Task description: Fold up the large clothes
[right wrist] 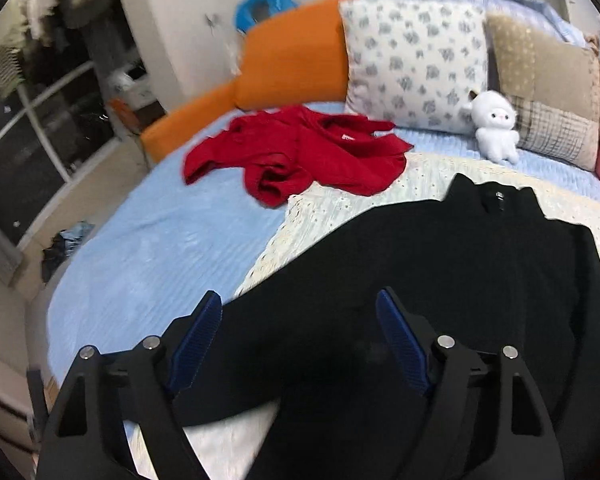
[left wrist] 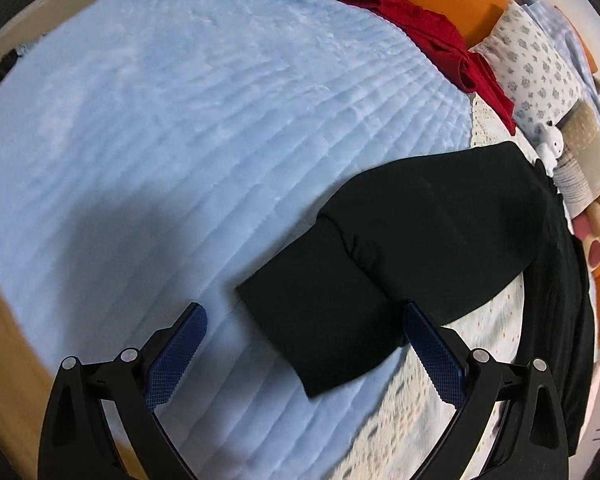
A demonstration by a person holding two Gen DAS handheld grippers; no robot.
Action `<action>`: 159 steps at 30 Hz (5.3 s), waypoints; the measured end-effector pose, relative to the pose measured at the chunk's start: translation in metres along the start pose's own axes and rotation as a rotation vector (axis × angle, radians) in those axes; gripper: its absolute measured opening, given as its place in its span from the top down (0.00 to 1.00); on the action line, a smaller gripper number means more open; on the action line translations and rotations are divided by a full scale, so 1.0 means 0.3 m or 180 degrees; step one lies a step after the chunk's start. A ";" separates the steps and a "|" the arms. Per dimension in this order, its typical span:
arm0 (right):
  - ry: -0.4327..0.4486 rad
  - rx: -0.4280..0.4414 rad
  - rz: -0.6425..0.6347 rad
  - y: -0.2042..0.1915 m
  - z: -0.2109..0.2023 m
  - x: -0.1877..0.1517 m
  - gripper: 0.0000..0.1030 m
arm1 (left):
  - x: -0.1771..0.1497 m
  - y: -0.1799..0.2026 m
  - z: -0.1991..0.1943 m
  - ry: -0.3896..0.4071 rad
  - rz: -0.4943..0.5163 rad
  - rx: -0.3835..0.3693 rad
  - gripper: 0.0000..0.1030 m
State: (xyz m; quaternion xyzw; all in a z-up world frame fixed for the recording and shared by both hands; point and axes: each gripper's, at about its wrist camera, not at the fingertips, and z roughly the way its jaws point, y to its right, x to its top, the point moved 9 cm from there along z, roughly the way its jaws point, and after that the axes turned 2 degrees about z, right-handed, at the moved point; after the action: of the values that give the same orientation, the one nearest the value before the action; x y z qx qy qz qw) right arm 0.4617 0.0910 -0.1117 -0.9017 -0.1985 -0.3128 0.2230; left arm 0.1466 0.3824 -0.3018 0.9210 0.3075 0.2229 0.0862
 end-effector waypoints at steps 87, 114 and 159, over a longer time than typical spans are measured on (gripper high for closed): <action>-0.0040 -0.0185 0.0336 0.862 -1.077 -0.929 0.18 | -0.386 2.260 -0.207 0.0140 0.3192 -0.0473 0.03; -0.0251 0.0195 0.0820 1.000 -0.909 -1.242 0.55 | -0.268 2.696 0.769 -0.0051 0.3089 0.1180 0.09; -0.0175 0.0175 0.1006 0.973 -1.002 -1.201 0.95 | -0.295 2.738 0.640 -0.0775 0.2984 -0.0172 0.89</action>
State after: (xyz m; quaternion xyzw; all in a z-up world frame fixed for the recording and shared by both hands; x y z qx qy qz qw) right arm 0.2025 -0.3856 -0.2161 -0.9235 -0.0687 -0.2435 0.2885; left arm 0.6063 -0.3293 -0.2606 0.9772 -0.1588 0.1363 0.0357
